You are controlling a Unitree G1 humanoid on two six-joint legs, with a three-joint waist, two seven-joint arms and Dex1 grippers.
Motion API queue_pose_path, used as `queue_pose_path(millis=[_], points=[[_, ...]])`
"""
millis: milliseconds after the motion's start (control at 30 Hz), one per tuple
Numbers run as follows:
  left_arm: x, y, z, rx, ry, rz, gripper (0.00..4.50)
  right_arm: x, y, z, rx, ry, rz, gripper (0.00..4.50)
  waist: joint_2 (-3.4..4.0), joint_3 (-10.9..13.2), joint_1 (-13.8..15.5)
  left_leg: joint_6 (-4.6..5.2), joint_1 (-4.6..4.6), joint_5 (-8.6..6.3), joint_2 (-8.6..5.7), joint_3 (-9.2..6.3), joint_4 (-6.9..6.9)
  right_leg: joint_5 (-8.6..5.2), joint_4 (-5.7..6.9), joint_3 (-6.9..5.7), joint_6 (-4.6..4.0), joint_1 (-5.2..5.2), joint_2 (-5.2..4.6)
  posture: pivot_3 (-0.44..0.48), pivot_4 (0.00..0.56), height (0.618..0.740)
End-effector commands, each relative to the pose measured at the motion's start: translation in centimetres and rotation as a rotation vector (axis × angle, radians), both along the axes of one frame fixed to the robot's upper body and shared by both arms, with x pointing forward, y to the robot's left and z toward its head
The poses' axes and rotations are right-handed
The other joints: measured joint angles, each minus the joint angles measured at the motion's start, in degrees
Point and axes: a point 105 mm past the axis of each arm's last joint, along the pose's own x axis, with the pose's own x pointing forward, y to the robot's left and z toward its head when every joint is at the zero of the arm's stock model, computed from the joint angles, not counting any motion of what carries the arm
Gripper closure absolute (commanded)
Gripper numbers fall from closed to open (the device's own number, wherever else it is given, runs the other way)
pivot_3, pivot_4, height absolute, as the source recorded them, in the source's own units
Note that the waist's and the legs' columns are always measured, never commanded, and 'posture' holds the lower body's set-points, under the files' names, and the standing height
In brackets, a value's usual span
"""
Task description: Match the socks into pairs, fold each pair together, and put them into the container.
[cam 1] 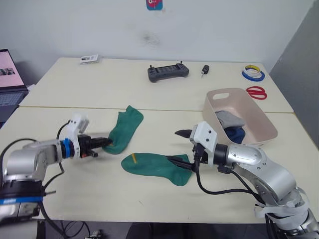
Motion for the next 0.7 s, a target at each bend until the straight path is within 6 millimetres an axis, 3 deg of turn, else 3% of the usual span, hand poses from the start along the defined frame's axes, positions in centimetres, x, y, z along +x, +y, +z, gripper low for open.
queue_pose_path(millis=[33, 167, 533, 700], points=[[0.6, -1.4, 2.3, -0.045, -0.042, -0.063, 4.47, -0.4, 0.2, 0.8, 0.008, -0.039, 0.026, 0.0, 0.0, 0.0, -0.11, 0.0, 0.0, 0.0, 0.0, 0.02, 0.0, 0.0, 0.0, 0.02, 0.0, 0.0, 0.0, 0.0, 0.15, 0.74], [0.8, -4.4, 3.4, -0.081, -0.044, -0.184, 4.47, -0.4, -0.4, 0.7, -0.011, -0.035, 0.018, 0.0, 0.0, 0.0, -0.22, 0.0, 0.01, 0.0, 0.02, 0.02, -0.01, 0.0, 0.01, 0.05, 0.0, -0.03, 0.02, 0.0, 0.15, 0.74], [1.0, -14.8, 3.8, -0.175, -0.039, -0.538, 4.47, -0.6, -3.3, 0.8, -0.058, -0.004, -0.032, 0.0, -0.02, 0.01, -0.08, -0.01, -0.02, 0.01, 0.0, 0.03, 0.05, 0.0, 0.0, 0.04, 0.0, 0.02, 0.05, 0.0, 0.15, 0.74], [0.0, -17.3, 5.1, -0.228, -0.057, -0.67, 4.47, -0.9, -4.8, 1.0, -0.076, 0.012, -0.068, 0.0, -0.02, 0.01, -0.39, 0.0, 0.0, 0.01, 0.0, 0.08, 0.04, 0.0, 0.0, 0.13, 0.0, 0.01, 0.07, 0.0, 0.15, 0.74]])
